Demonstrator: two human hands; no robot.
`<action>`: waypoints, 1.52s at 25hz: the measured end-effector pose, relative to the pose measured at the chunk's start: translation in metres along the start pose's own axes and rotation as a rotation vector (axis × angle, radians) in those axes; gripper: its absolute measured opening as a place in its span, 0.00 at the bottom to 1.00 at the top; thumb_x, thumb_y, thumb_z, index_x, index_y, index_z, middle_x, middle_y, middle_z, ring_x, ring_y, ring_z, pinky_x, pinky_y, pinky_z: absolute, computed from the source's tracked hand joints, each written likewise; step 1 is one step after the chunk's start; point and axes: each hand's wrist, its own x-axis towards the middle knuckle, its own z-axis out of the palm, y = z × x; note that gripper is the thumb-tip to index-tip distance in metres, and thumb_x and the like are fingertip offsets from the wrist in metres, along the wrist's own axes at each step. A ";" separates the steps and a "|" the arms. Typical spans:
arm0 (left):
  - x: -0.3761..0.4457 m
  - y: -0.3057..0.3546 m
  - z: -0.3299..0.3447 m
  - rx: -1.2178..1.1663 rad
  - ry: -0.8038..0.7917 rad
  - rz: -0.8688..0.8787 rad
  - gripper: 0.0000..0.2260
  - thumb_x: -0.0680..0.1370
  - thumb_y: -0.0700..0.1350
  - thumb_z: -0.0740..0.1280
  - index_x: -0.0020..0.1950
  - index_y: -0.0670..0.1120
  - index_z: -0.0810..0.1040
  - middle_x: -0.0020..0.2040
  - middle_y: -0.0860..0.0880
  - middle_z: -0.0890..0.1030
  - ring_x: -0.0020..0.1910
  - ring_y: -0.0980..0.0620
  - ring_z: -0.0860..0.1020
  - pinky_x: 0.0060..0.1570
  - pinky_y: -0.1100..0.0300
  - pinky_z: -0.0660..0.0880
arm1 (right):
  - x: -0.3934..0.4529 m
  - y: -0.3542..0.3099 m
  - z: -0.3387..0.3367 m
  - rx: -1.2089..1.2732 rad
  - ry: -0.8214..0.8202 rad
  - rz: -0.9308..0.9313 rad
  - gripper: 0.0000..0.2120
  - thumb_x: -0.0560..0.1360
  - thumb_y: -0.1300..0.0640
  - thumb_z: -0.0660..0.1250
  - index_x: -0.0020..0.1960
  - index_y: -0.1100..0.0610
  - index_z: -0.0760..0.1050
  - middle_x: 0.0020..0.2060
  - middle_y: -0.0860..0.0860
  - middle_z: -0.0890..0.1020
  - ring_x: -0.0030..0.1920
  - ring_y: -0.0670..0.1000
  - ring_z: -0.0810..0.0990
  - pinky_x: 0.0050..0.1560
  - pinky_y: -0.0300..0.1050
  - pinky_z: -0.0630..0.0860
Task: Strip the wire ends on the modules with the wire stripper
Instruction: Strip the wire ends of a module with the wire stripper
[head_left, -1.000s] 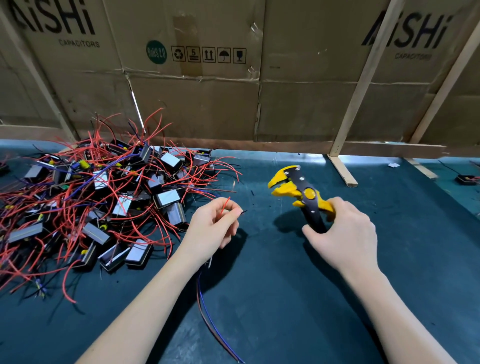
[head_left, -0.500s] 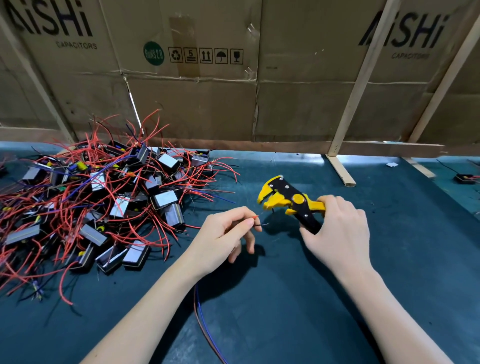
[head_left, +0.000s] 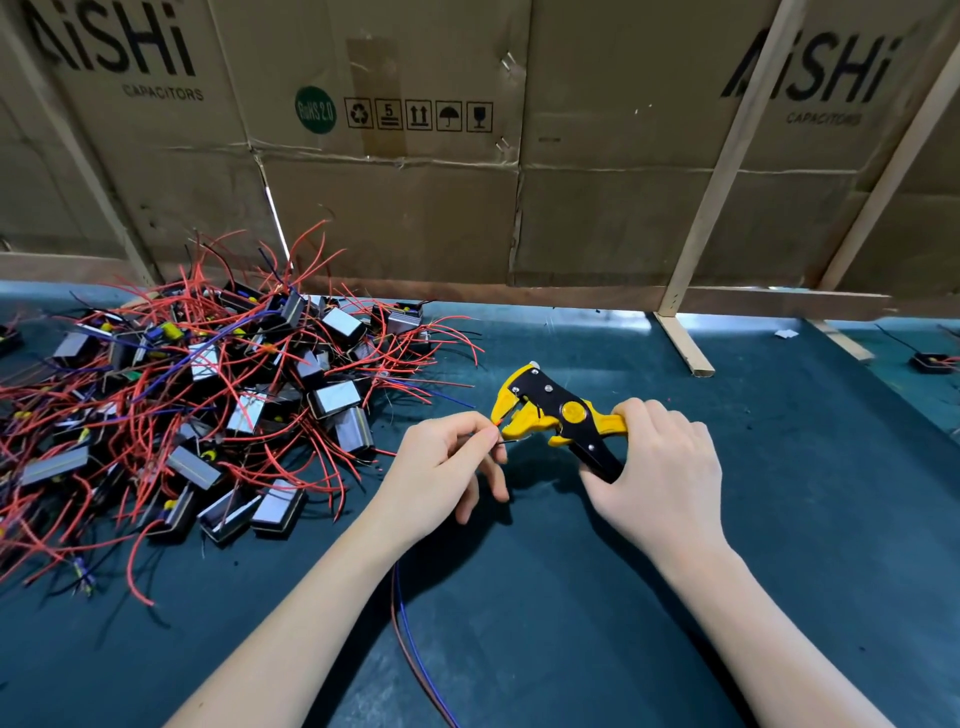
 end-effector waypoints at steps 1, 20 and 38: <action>0.000 0.000 0.000 -0.006 -0.002 -0.005 0.14 0.83 0.42 0.58 0.40 0.43 0.75 0.31 0.43 0.83 0.17 0.49 0.68 0.21 0.64 0.64 | 0.000 0.000 0.000 0.000 0.006 0.000 0.18 0.61 0.53 0.78 0.43 0.61 0.74 0.34 0.53 0.76 0.33 0.60 0.73 0.37 0.51 0.69; 0.000 0.005 0.000 -0.060 -0.094 -0.096 0.16 0.85 0.44 0.55 0.47 0.37 0.76 0.36 0.41 0.85 0.17 0.54 0.70 0.22 0.69 0.61 | -0.001 0.002 0.001 -0.030 0.062 -0.020 0.17 0.63 0.50 0.75 0.41 0.60 0.74 0.32 0.53 0.75 0.32 0.59 0.72 0.36 0.50 0.68; 0.000 0.009 -0.001 -0.052 -0.094 -0.158 0.17 0.85 0.44 0.54 0.47 0.36 0.76 0.34 0.43 0.83 0.20 0.52 0.71 0.23 0.68 0.60 | -0.003 0.001 -0.001 -0.004 0.066 0.007 0.18 0.58 0.53 0.79 0.38 0.59 0.74 0.29 0.52 0.75 0.29 0.59 0.73 0.32 0.47 0.70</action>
